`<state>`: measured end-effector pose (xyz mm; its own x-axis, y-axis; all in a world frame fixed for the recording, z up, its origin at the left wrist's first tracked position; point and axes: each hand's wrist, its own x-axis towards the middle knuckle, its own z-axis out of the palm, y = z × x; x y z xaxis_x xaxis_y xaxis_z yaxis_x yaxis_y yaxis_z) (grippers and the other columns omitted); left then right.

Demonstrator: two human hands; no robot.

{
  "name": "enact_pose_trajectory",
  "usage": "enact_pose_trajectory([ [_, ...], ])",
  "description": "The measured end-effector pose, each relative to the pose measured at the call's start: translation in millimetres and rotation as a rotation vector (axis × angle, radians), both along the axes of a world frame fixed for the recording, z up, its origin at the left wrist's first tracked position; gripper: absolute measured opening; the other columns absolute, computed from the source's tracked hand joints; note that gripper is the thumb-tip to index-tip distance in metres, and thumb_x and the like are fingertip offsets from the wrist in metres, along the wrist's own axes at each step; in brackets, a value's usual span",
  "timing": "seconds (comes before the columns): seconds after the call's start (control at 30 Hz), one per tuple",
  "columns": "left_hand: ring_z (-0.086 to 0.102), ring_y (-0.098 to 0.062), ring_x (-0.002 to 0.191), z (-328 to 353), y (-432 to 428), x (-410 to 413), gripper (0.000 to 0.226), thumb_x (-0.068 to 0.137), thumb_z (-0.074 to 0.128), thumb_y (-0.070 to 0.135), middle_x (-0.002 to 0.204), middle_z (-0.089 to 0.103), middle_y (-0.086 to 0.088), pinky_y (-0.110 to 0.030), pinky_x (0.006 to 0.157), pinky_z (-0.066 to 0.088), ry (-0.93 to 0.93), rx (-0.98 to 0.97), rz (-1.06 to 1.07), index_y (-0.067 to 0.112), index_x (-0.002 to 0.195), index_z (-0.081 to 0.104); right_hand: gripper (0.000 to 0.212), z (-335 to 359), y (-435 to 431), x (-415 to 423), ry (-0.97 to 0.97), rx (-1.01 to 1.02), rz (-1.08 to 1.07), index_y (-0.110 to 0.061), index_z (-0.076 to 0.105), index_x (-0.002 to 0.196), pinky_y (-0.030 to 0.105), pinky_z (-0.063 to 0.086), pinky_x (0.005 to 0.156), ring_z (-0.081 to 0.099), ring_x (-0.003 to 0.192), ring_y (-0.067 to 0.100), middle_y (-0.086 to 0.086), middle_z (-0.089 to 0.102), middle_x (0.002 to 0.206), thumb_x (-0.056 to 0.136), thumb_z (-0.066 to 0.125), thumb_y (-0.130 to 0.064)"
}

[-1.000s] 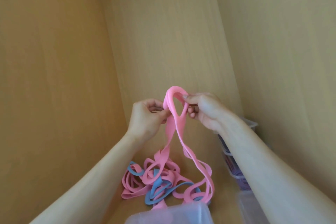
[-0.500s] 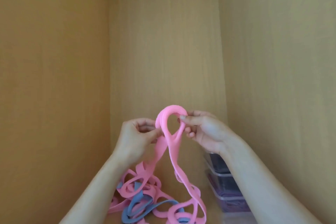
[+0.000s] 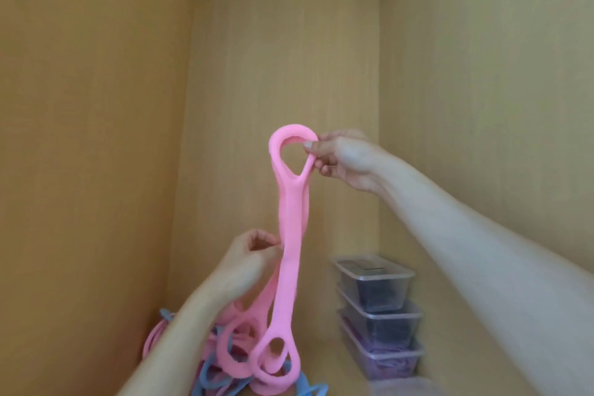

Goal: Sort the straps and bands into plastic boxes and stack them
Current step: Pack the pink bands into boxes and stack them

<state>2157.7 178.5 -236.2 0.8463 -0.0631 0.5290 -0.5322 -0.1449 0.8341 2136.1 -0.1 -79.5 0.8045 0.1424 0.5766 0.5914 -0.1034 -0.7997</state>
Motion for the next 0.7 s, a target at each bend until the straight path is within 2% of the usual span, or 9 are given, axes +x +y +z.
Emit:
enact_pose_trajectory([
  [0.13,0.059,-0.02,0.087,4,-3,-5,0.003,0.091,0.066,-0.001,0.091,0.067,-0.011,-0.036,0.09,0.048,-0.024,-0.027,-0.029,0.002,0.092,0.065,0.005,20,10,-8,-0.037,-0.009,-0.029,-0.002,0.066,0.093,0.02,0.044,0.048,0.051,0.05,0.011,0.006,0.057,0.068,0.09,0.069,0.0],
  [0.23,0.059,-0.024,0.08,3,-9,-8,0.018,0.087,0.07,-0.008,0.083,0.065,-0.018,-0.041,0.085,0.052,-0.066,-0.007,-0.046,0.006,0.079,0.061,0.009,32,15,-14,-0.054,-0.008,-0.039,0.0,0.065,0.097,0.021,0.044,0.048,0.052,0.05,0.011,0.007,0.058,0.07,0.09,0.07,-0.001],
  [0.3,0.061,-0.025,0.073,0,-15,-9,0.026,0.083,0.07,-0.014,0.076,0.064,-0.015,-0.045,0.081,0.056,-0.109,-0.003,-0.062,0.008,0.073,0.059,0.007,38,18,-17,-0.063,-0.027,-0.037,0.0,0.067,0.094,0.021,0.044,0.048,0.052,0.051,0.012,0.007,0.059,0.071,0.089,0.071,-0.001],
  [0.4,0.058,-0.012,0.062,-2,-19,-7,0.034,0.082,0.062,-0.015,0.067,0.066,0.0,-0.028,0.065,0.053,-0.259,0.041,0.047,0.016,0.068,0.062,0.01,44,20,-20,-0.074,-0.049,-0.074,0.001,0.068,0.096,0.021,0.043,0.047,0.051,0.05,0.012,0.008,0.06,0.074,0.087,0.073,-0.002],
  [0.47,0.057,-0.003,0.061,-2,-19,-5,0.036,0.083,0.059,-0.013,0.071,0.07,0.006,-0.018,0.061,0.049,-0.322,0.046,0.121,0.019,0.071,0.066,0.014,49,18,-22,-0.08,-0.047,-0.117,0.002,0.069,0.099,0.021,0.043,0.046,0.051,0.048,0.011,0.009,0.06,0.076,0.086,0.074,-0.003],
  [0.6,0.062,0.002,0.064,-3,-13,-2,0.035,0.087,0.062,-0.006,0.077,0.072,0.016,-0.013,0.06,0.049,-0.28,0.002,0.135,0.026,0.081,0.074,0.013,57,14,-27,-0.088,-0.036,-0.138,0.002,0.068,0.096,0.022,0.043,0.047,0.051,0.048,0.011,0.009,0.061,0.075,0.086,0.074,-0.003],
  [0.7,0.066,-0.005,0.067,1,-13,-7,0.032,0.086,0.062,-0.01,0.075,0.075,0.003,-0.019,0.065,0.053,-0.232,-0.07,0.061,0.018,0.082,0.077,0.02,61,15,-30,-0.09,-0.035,-0.134,0.005,0.068,0.104,0.021,0.043,0.047,0.052,0.049,0.011,0.01,0.061,0.077,0.086,0.074,-0.002],
])
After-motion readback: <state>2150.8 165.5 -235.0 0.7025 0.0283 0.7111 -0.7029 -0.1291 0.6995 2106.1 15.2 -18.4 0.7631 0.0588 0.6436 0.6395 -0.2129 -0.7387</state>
